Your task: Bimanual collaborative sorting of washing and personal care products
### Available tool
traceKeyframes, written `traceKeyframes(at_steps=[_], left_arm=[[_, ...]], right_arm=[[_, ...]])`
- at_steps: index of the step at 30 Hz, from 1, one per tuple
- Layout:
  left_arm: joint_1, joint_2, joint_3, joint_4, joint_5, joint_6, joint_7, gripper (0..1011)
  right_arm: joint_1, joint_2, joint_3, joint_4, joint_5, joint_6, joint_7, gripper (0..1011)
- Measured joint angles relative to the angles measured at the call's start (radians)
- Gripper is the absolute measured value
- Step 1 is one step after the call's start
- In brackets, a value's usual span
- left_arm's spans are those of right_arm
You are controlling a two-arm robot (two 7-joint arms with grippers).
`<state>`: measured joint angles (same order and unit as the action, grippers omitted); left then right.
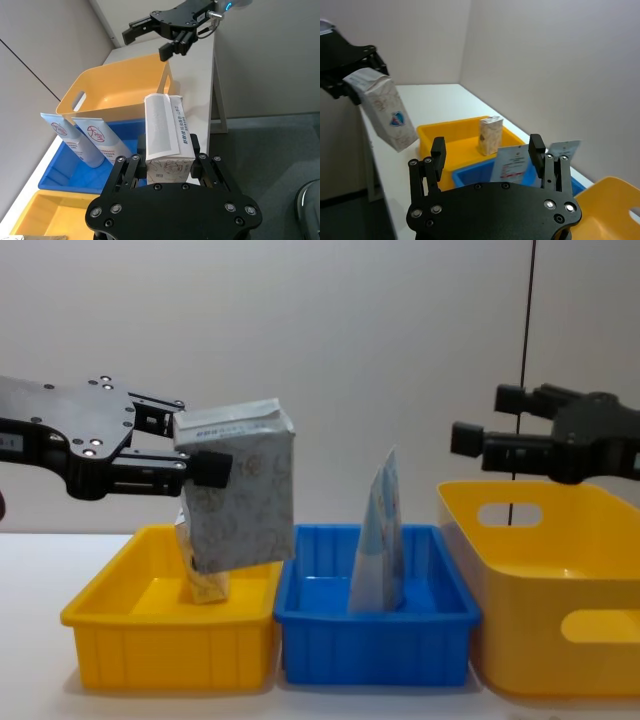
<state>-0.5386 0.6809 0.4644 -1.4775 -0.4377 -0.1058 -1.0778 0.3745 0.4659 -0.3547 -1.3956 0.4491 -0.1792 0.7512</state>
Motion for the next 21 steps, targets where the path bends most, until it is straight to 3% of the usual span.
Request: traceKeyframes(at_steps=[21], left_arm=[[0.0,0.0,0.0,0.0,0.0,0.0,0.0,413]], right_arm=[[0.123,-0.006,-0.112,0.097,0.033,0.006,0.225,1000]])
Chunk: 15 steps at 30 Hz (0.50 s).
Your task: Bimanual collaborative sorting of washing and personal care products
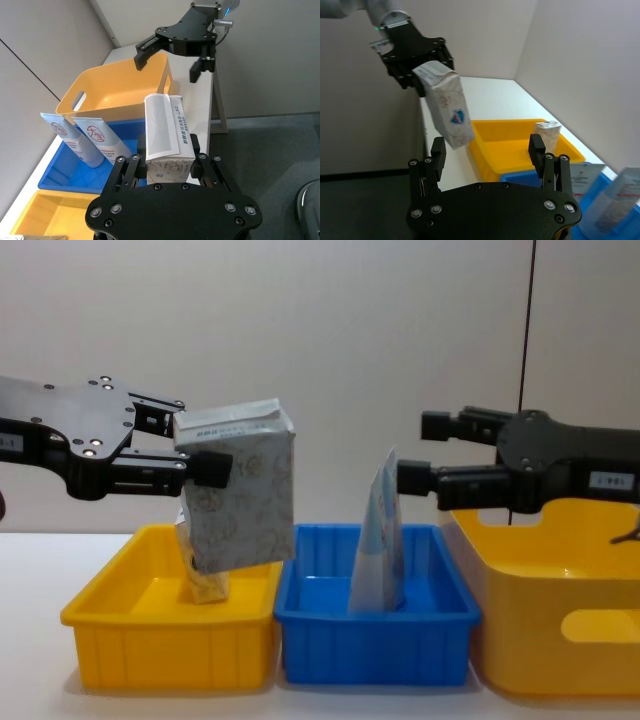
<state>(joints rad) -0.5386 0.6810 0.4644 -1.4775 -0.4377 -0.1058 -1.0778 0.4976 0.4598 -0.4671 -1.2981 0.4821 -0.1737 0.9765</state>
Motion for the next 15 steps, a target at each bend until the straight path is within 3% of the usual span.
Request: traceKeyframes(at_steps=[15], left_arm=[[0.0,0.0,0.0,0.0,0.0,0.0,0.0,414]], right_arm=[[0.091,-0.035,-0.075,0.088,-0.005,-0.015,0.113,1000]])
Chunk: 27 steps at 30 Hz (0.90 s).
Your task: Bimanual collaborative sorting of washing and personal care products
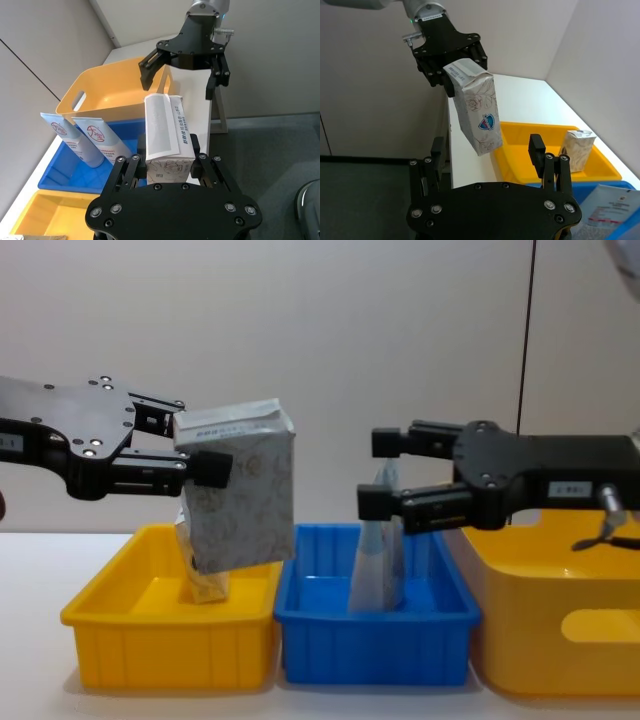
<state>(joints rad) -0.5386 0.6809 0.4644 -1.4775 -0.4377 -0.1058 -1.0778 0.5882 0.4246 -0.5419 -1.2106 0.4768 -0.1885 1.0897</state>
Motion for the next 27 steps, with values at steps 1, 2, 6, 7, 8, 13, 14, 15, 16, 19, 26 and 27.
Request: traceKeyframes(at_steps=[1,2,6,7,8,13,14,15,16,19,26,27], left_arm=[[0.0,0.0,0.0,0.0,0.0,0.0,0.0,414],[0.0,0.0,0.0,0.0,0.0,0.0,0.0,414],[0.0,0.0,0.0,0.0,0.0,0.0,0.0,414],[0.0,0.0,0.0,0.0,0.0,0.0,0.0,414],[0.0,0.0,0.0,0.0,0.0,0.0,0.0,414],[0.0,0.0,0.0,0.0,0.0,0.0,0.0,414],[0.0,0.0,0.0,0.0,0.0,0.0,0.0,414],[0.0,0.0,0.0,0.0,0.0,0.0,0.0,414],[0.0,0.0,0.0,0.0,0.0,0.0,0.0,414],[0.0,0.0,0.0,0.0,0.0,0.0,0.0,414],[0.0,0.0,0.0,0.0,0.0,0.0,0.0,413],[0.0,0.0,0.0,0.0,0.0,0.0,0.0,414]], right_arm=[[0.011,-0.007,-0.006,0.013,-0.004,-0.006,0.006,1000],[0.018,-0.011,-0.008,0.021,-0.006,-0.009,0.009,1000],[0.045,-0.03,-0.024,0.063,-0.016,-0.024,0.02,1000],[0.057,-0.038,-0.03,0.081,-0.02,-0.032,0.025,1000],[0.063,-0.042,-0.033,0.089,-0.022,-0.035,0.026,1000],[0.094,-0.065,-0.049,0.139,-0.032,-0.055,0.039,1000],[0.104,-0.072,-0.054,0.154,-0.034,-0.063,0.045,1000],[0.111,-0.077,-0.058,0.164,-0.036,-0.065,0.047,1000],[0.116,-0.081,-0.061,0.171,-0.037,-0.069,0.05,1000],[0.134,-0.097,-0.073,0.203,-0.042,-0.082,0.062,1000],[0.173,-0.133,-0.097,0.271,-0.051,-0.111,0.086,1000],[0.176,-0.137,-0.099,0.277,-0.052,-0.113,0.089,1000]])
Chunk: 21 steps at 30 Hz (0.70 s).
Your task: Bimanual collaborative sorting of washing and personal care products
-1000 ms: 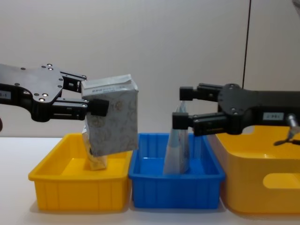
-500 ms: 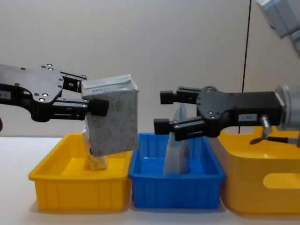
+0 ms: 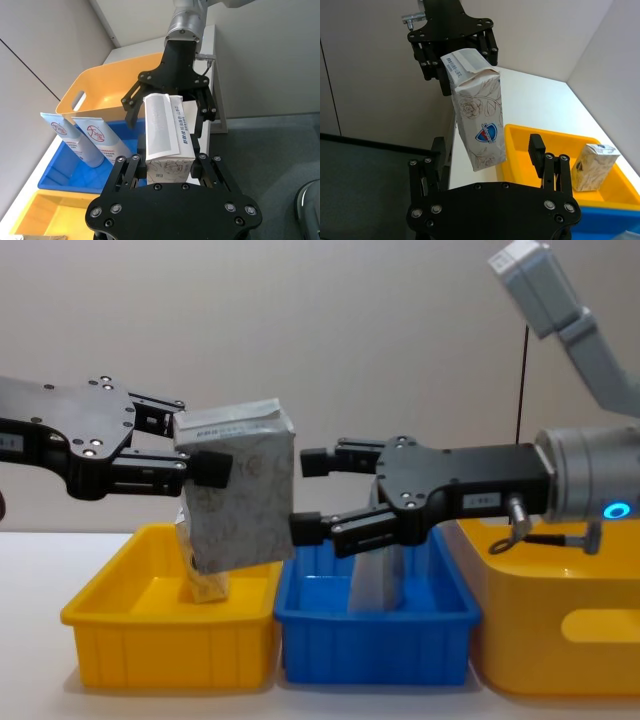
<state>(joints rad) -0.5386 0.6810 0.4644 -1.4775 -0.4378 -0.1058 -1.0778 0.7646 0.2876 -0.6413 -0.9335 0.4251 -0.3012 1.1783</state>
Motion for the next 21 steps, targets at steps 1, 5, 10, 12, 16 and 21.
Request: traceKeyframes(at_steps=[1,5,10,12,16,21], left_arm=[[0.0,0.0,0.0,0.0,0.0,0.0,0.0,414],[0.0,0.0,0.0,0.0,0.0,0.0,0.0,414],[0.0,0.0,0.0,0.0,0.0,0.0,0.0,414],[0.0,0.0,0.0,0.0,0.0,0.0,0.0,414],[0.0,0.0,0.0,0.0,0.0,0.0,0.0,413],[0.0,0.0,0.0,0.0,0.0,0.0,0.0,414]], right_arm=[[0.007,-0.007,-0.005,0.012,-0.002,-0.007,0.004,1000],[0.023,-0.026,-0.016,0.043,-0.006,-0.02,0.011,1000],[0.043,-0.051,-0.028,0.082,-0.01,-0.042,0.017,1000],[0.047,-0.057,-0.032,0.092,-0.012,-0.047,0.017,1000],[0.058,-0.071,-0.041,0.114,-0.014,-0.059,0.018,1000],[0.067,-0.088,-0.052,0.135,-0.019,-0.072,0.018,1000]])
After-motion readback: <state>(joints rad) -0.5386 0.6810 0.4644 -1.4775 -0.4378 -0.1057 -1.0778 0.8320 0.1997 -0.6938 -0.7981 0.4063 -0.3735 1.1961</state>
